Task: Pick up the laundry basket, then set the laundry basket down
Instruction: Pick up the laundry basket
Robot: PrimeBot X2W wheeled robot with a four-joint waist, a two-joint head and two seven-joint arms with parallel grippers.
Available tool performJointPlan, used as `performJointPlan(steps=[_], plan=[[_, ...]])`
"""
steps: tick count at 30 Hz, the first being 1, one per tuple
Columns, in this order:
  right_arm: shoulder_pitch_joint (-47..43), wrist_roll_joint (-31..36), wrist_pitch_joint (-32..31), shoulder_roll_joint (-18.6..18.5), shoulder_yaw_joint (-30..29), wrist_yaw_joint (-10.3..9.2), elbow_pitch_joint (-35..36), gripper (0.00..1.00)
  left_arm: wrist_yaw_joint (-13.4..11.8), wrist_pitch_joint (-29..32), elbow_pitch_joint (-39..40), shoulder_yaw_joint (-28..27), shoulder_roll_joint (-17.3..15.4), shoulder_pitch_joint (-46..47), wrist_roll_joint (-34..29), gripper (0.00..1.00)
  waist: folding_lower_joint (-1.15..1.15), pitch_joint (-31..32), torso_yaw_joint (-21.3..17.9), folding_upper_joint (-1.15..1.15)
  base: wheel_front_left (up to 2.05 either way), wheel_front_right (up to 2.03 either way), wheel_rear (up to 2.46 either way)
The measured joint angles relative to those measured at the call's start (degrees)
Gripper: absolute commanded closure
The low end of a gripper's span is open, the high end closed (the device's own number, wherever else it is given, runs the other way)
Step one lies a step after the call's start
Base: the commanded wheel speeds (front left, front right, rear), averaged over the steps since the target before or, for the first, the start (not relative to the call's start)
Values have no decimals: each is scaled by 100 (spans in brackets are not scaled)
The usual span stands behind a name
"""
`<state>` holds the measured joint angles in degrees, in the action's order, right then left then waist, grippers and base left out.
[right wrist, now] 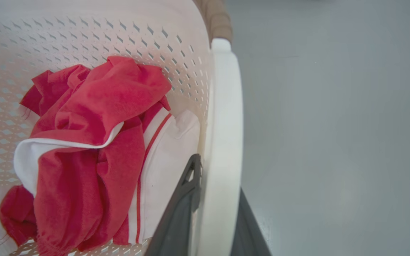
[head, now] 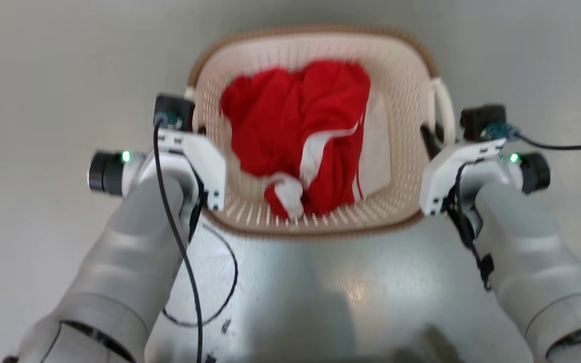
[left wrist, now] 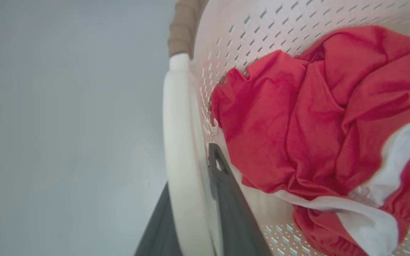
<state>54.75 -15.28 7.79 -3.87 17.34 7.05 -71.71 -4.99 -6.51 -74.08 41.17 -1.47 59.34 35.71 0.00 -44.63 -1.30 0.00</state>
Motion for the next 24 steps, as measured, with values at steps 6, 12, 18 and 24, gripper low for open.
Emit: performJointPlan(steps=[6, 12, 18, 24], plan=[[-500, -419, -386, 5, 526, -1, 96, 100, 102, 209, -26, 41, -30, -567, 69, 100, 0, 667, -74, 0, 0, 0, 0], [-1062, -760, -664, 22, 933, -1, 131, 100, 156, 454, -29, 135, -26, -1177, 144, 100, 0, 1452, -159, 0, 0, 0, 0], [-1506, -1009, -907, 36, 1256, -5, 172, 100, 222, 656, -36, 221, -27, -1661, 240, 100, 0, 2233, -242, 0, 0, 0, 0], [-1827, -1273, -1191, 37, 1502, -7, 186, 100, 282, 813, -41, 363, -23, -2035, 299, 100, 0, 2965, -326, 0, 0, 0, 0]])
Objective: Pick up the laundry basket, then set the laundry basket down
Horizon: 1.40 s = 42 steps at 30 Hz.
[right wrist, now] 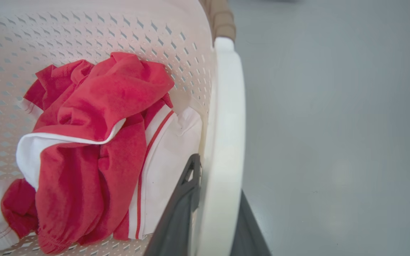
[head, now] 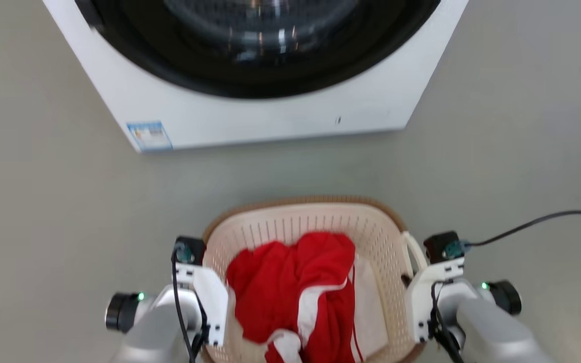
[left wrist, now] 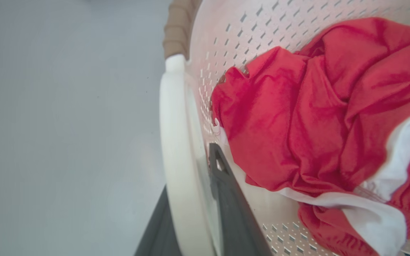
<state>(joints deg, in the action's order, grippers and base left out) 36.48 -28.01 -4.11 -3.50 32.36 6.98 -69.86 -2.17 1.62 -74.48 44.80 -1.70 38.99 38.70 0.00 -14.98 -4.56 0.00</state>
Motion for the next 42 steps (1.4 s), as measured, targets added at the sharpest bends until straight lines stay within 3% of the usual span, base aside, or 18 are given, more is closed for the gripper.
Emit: performJointPlan(steps=[15, 42], plan=[[-455, -238, -452, -1, 345, 0, -187, 100, -89, 502, 553, 483, -46, -815, 399, 100, -1, 1423, -106, 0, 0, 0, 0], [-446, -544, -464, -15, 672, 0, -237, 100, -237, 568, 561, 881, -58, -814, 882, 100, -1, 1731, -30, 0, 0, 0, 0]])
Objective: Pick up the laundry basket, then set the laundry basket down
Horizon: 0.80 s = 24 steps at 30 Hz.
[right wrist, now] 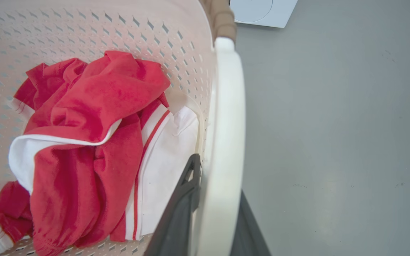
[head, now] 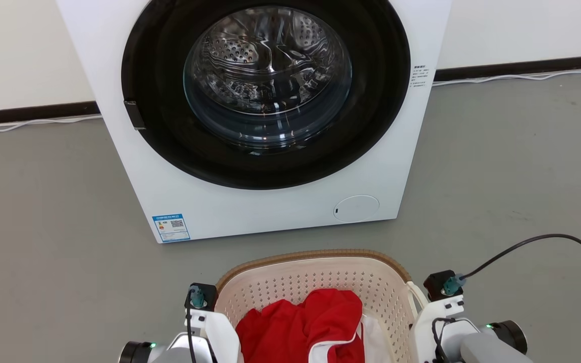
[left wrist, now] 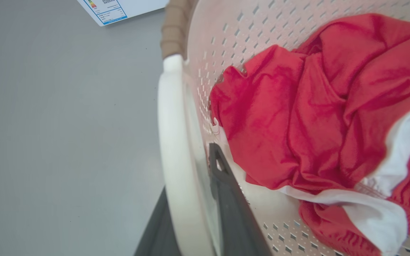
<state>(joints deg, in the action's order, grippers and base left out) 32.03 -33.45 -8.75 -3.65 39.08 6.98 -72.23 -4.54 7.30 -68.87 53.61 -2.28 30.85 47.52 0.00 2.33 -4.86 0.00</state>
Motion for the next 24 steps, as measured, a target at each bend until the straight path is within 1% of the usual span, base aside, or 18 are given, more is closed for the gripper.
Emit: performJointPlan(steps=[24], plan=[[14, -196, 31, 5, 177, 0, -41, 100, 1, -83, -198, 257, 18, 62, 244, 100, 0, -138, 46, 0, 0, 0, 0]])
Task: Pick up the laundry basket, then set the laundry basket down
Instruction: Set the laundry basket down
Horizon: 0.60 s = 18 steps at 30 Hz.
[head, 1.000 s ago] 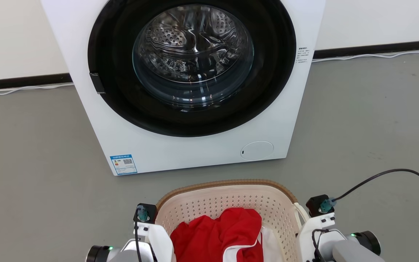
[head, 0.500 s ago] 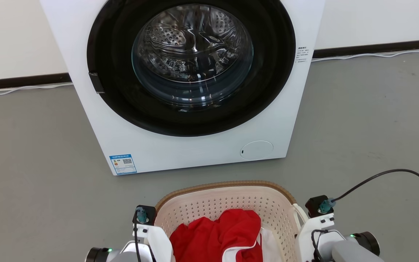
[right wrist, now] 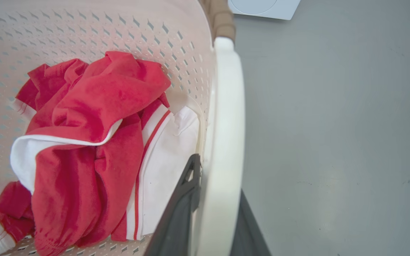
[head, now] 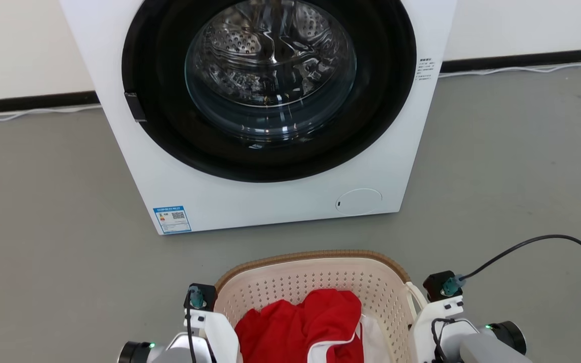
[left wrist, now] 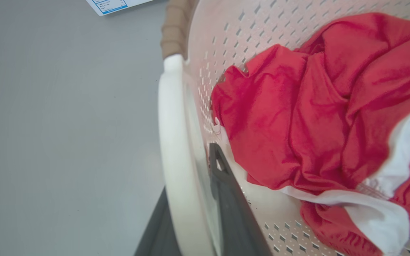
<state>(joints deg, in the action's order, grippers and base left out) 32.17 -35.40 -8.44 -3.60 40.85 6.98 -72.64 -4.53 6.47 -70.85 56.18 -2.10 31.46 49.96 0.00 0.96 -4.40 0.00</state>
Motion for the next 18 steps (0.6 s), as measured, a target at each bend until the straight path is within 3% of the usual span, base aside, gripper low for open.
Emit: performJointPlan(steps=[18], plan=[[705, -152, 758, -19, 9, -1, 97, 100, 0, -517, -194, -2, -76, 996, -8, 100, 0, -1037, 85, 0, 0, 0, 0]])
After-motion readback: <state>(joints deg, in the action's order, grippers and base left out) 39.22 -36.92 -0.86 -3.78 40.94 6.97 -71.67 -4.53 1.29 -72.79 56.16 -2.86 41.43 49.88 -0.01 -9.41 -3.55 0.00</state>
